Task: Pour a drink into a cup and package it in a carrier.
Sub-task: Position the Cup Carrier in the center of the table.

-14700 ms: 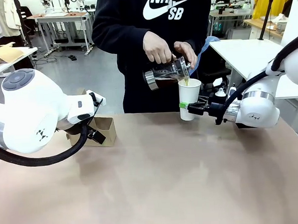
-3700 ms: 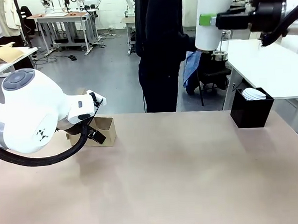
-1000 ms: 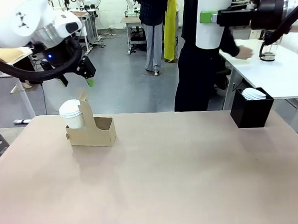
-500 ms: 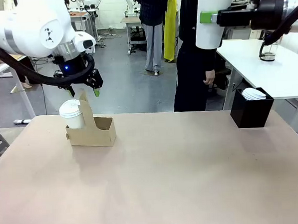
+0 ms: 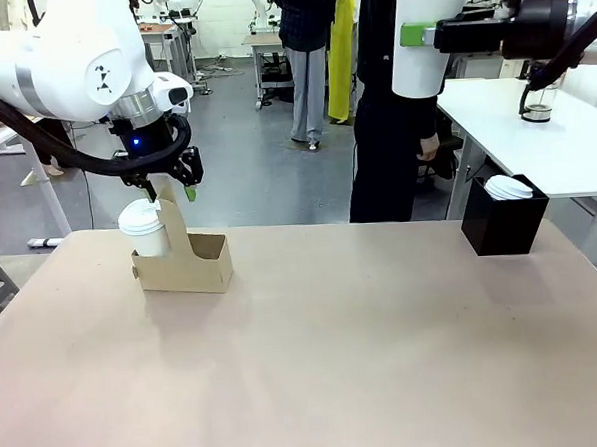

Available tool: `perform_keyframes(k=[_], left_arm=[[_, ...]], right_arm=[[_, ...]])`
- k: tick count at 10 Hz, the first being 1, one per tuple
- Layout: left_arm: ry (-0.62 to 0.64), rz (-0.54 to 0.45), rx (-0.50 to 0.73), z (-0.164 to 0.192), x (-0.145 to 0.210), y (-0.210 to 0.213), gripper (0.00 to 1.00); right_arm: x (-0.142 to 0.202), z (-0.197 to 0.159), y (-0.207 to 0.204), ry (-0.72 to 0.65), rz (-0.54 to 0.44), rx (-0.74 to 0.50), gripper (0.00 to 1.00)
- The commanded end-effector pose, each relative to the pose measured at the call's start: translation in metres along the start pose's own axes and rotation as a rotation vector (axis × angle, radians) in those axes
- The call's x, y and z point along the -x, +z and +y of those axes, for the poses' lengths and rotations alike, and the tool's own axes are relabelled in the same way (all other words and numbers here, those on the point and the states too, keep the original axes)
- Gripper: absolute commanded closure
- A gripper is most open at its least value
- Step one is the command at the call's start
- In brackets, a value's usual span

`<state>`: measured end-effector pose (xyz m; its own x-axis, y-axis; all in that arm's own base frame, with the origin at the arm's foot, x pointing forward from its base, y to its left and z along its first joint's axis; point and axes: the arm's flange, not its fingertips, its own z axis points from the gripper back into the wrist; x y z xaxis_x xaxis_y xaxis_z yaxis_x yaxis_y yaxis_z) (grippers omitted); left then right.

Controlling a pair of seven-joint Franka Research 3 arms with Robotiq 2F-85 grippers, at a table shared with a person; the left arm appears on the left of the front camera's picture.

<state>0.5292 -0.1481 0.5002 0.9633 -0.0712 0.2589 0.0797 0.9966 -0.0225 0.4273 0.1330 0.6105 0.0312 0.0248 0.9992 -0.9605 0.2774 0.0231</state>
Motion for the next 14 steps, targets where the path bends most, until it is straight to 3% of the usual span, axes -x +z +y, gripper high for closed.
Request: perform_keyframes(k=[1, 2, 3, 5, 8, 10, 11, 14], left_arm=[[0.019, -0.020, -0.016, -0.001, 0.001, 0.006, 1.00], [0.018, -0.019, -0.023, 0.000, 0.000, 0.009, 1.00], [0.021, -0.021, -0.025, -0.001, 0.002, 0.009, 0.86], [0.024, -0.021, -0.026, -0.002, 0.004, 0.008, 1.00], [0.031, -0.007, -0.044, 0.001, 0.006, 0.002, 1.00], [0.015, 0.106, 0.005, 0.007, 0.003, -0.003, 1.00], [0.013, -0.005, -0.016, 0.003, 0.001, 0.004, 1.00], [0.016, 0.010, -0.013, 0.003, 0.001, 0.006, 0.98]], right_arm=[[-0.001, 0.001, -0.003, 0.025, -0.014, 0.002, 0.20], [-0.001, 0.001, -0.003, 0.025, -0.014, 0.002, 0.20], [-0.001, 0.001, -0.003, 0.025, -0.014, 0.002, 0.20], [-0.001, 0.001, -0.003, 0.025, -0.014, 0.002, 0.20], [-0.001, 0.001, -0.003, 0.025, -0.014, 0.002, 0.20], [-0.001, 0.001, -0.003, 0.025, -0.014, 0.002, 0.20], [-0.001, 0.001, -0.003, 0.025, -0.014, 0.002, 0.20], [-0.001, 0.001, -0.003, 0.025, -0.014, 0.002, 0.20]])
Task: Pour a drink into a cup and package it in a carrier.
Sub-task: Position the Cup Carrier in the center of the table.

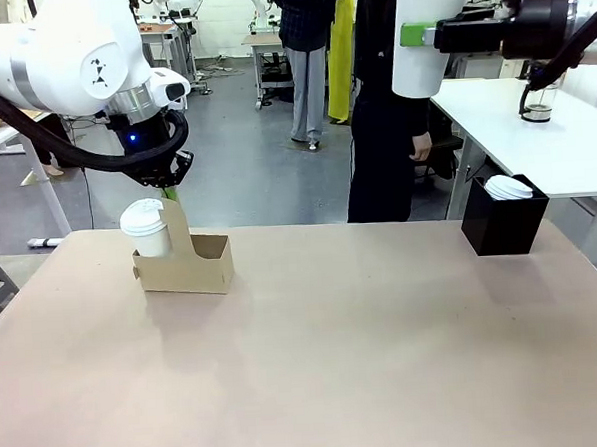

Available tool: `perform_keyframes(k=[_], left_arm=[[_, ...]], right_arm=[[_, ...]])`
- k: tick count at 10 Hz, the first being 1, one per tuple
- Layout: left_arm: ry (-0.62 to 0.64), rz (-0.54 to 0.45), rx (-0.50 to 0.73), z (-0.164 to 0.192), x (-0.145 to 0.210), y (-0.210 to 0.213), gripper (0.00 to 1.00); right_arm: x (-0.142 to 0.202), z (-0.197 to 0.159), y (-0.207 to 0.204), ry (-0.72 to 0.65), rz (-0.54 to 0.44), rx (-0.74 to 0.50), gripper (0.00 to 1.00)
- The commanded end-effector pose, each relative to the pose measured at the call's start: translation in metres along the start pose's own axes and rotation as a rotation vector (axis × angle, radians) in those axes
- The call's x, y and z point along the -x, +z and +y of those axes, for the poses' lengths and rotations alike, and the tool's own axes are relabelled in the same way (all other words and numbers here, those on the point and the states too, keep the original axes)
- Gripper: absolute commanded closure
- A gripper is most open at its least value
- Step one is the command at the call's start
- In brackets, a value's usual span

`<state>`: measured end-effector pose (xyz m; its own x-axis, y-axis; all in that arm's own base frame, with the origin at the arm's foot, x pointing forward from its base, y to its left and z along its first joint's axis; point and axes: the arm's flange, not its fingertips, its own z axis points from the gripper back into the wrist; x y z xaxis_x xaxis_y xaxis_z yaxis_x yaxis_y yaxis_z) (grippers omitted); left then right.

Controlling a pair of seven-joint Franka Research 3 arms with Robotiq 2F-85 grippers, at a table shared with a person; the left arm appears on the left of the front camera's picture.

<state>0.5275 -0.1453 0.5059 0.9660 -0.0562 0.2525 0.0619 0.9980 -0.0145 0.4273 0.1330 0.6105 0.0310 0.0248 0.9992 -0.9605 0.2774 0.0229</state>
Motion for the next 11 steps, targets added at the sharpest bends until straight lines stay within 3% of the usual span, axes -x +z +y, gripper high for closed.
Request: perform_keyframes(k=[1, 3, 7, 11], left_arm=[[0.037, -0.041, -0.044, -0.007, 0.009, 0.018, 0.98], [0.096, -0.094, -0.032, -0.030, 0.021, 0.053, 0.98], [0.130, -0.072, -0.017, -0.135, 0.079, 0.095, 0.98], [0.139, -0.082, -0.027, -0.224, 0.128, 0.080, 0.98]], right_arm=[[-0.001, 0.001, -0.003, 0.025, -0.014, 0.002, 0.20], [-0.001, 0.001, -0.003, 0.025, -0.014, 0.002, 0.20], [-0.001, 0.001, -0.003, 0.025, -0.014, 0.002, 0.20], [-0.001, 0.001, -0.003, 0.025, -0.014, 0.002, 0.20]])
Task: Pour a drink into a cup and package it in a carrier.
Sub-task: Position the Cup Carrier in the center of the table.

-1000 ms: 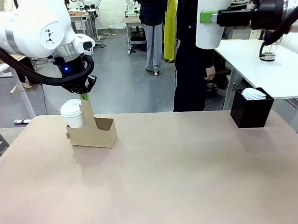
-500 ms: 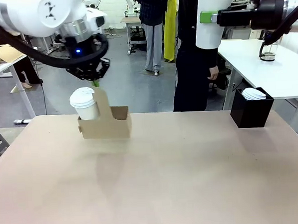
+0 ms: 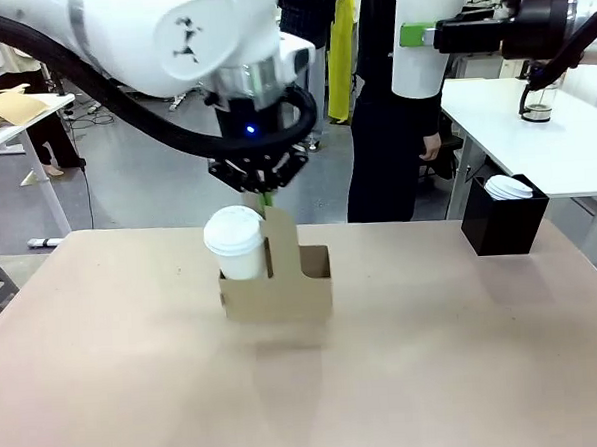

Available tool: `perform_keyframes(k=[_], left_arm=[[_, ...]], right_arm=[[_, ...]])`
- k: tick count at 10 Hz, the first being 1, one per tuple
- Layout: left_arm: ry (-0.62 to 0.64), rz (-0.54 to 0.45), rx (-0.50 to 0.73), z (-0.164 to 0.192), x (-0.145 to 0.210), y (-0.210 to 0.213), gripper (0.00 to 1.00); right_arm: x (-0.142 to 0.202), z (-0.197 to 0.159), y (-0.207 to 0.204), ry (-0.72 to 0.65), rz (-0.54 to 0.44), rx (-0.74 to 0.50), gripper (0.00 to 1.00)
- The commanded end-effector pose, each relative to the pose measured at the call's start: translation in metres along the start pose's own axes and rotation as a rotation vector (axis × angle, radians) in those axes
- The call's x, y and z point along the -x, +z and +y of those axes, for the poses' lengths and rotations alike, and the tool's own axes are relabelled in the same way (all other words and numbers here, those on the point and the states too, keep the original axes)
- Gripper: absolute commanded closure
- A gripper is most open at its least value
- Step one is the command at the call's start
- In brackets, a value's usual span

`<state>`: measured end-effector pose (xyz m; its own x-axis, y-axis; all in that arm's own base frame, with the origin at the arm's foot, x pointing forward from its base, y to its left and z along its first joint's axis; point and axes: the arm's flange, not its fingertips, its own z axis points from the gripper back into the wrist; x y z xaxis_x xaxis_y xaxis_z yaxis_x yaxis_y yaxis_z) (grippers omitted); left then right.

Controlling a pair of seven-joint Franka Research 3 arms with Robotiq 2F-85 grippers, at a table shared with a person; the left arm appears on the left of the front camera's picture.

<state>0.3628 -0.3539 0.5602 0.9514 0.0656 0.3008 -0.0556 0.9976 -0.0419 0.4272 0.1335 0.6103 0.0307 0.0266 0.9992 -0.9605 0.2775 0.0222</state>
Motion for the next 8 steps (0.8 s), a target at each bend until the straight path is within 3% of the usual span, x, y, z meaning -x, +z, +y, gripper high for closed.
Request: perform_keyframes(k=[1, 5, 6, 8], left_arm=[[0.040, -0.013, -0.034, -0.019, 0.003, -0.018, 0.98], [0.005, 0.063, -0.040, -0.047, 0.018, -0.057, 0.98], [0.018, 0.045, -0.033, -0.051, 0.021, -0.063, 0.98], [-0.005, 0.065, -0.024, -0.047, 0.018, -0.057, 0.98]], right_arm=[[-0.002, 0.000, -0.003, 0.024, -0.015, 0.002, 0.20], [-0.002, 0.000, -0.003, 0.024, -0.015, 0.002, 0.20], [-0.002, 0.000, -0.003, 0.024, -0.015, 0.002, 0.20], [-0.002, 0.000, -0.003, 0.024, -0.015, 0.002, 0.20]])
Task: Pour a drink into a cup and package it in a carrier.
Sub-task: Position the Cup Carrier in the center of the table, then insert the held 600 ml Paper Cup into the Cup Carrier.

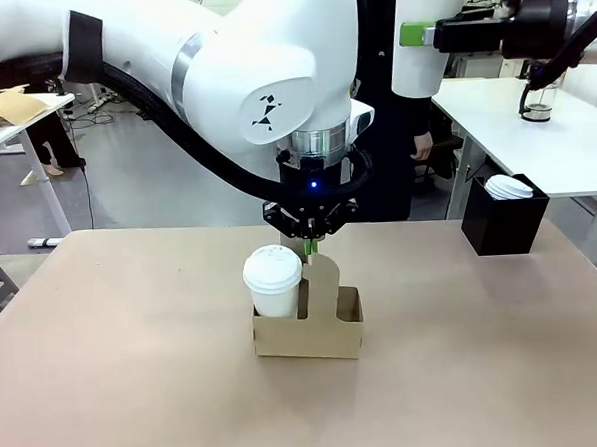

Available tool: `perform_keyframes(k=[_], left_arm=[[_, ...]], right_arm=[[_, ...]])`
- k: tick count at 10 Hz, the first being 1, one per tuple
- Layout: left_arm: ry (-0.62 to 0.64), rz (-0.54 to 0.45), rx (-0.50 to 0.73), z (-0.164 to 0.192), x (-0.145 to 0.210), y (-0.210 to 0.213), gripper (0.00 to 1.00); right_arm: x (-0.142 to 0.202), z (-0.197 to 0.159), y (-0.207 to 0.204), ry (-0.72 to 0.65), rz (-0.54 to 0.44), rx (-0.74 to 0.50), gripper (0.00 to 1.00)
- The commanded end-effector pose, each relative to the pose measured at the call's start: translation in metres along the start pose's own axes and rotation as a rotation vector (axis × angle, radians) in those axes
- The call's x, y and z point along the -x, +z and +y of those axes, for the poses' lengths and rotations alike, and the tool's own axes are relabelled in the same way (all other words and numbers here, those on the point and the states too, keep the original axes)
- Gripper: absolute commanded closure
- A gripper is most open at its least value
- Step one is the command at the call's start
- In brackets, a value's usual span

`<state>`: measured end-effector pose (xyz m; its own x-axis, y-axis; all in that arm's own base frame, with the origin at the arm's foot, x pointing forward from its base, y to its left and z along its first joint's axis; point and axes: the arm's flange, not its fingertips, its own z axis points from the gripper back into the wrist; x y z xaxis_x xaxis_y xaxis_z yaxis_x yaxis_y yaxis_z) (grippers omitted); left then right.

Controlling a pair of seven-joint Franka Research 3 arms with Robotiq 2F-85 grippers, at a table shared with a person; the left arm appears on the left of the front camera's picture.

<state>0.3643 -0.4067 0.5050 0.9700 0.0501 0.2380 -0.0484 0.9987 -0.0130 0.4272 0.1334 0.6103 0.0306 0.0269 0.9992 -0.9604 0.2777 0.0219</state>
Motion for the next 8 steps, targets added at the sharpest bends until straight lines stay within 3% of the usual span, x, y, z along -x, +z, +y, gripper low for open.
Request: perform_keyframes(k=[1, 5, 6, 7, 8], left_arm=[[0.010, -0.001, 0.002, 0.004, -0.001, -0.002, 0.98], [0.010, -0.001, 0.002, 0.004, -0.001, -0.002, 0.98], [0.008, 0.002, -0.001, 0.003, -0.004, -0.001, 0.40], [0.004, -0.004, 0.025, 0.011, -0.002, 0.007, 0.40], [-0.003, -0.019, 0.057, 0.018, -0.001, 0.020, 0.00]], right_arm=[[-0.002, 0.000, -0.003, 0.024, -0.015, 0.002, 0.20], [-0.002, 0.000, -0.003, 0.024, -0.015, 0.002, 0.20], [-0.002, 0.000, -0.003, 0.024, -0.015, 0.002, 0.20], [-0.002, 0.000, -0.003, 0.024, -0.015, 0.002, 0.20], [0.000, 0.000, 0.000, 0.000, 0.000, 0.000, 0.20]])
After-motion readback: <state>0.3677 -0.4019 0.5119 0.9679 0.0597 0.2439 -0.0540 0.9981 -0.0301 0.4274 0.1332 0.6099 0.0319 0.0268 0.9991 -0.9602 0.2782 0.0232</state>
